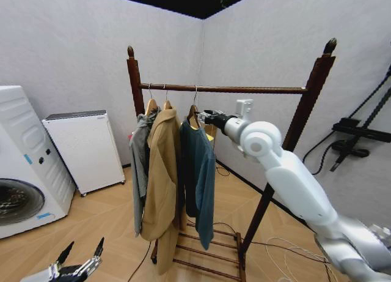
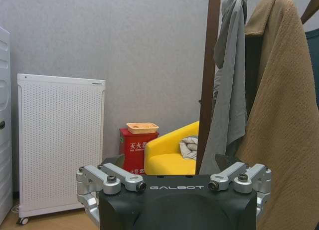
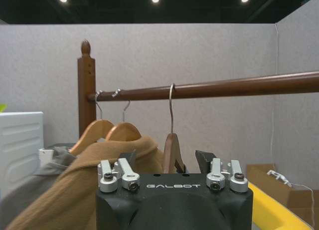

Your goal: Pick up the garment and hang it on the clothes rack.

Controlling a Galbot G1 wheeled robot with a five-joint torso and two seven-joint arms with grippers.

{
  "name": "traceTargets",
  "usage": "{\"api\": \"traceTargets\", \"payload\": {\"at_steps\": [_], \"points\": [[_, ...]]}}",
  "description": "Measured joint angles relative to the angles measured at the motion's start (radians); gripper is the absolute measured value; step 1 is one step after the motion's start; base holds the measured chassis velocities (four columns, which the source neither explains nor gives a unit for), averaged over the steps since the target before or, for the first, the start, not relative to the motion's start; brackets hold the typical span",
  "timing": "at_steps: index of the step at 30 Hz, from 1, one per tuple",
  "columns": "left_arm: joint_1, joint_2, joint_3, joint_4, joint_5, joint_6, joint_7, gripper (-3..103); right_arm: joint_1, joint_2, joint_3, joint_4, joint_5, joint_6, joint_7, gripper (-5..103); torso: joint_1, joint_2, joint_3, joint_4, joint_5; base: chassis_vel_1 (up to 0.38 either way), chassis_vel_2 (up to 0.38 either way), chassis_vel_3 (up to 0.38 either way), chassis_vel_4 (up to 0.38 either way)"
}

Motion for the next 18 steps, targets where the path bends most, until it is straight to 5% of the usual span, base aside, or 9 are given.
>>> {"api": "traceTargets", "payload": {"at_steps": [5,8,11,12,18], "points": [[0.000,0.000,0.000,0.000,0.000,0.000,0.000,100,-0.106,-0.094,0.140,0.129,0.126,-0.023,0.064,84,0.000,0.000,0.000,-0.0002,-0.0005,0.000,0.000,0.000,0.000],[0.000,0.000,0.000,0.000,0.000,0.000,0.000,100,-0.226,-0.120,0.238,0.166,0.117,-0.029,0.078,95,0.000,0.000,0.000,-0.0001,-0.0005,0.000,0.000,0.000,0.000],[0.000,0.000,0.000,0.000,0.000,0.000,0.000,100,-0.559,-0.087,0.463,0.201,-0.137,0.000,-0.024,100,0.000,0.000,0.000,0.0000,-0.0001,0.000,0.000,0.000,0.000],[0.000,0.000,0.000,0.000,0.000,0.000,0.000,100,-0.559,-0.087,0.463,0.201,-0.137,0.000,-0.024,100,0.000,0.000,0.000,0.0000,-0.0001,0.000,0.000,0.000,0.000],[0.000,0.000,0.000,0.000,0.000,0.000,0.000,100,-1.100,0.134,0.748,0.311,-0.545,0.072,-0.240,100,0.000,0.000,0.000,-0.0002,-0.0006,0.000,0.000,0.000,0.000]]}}
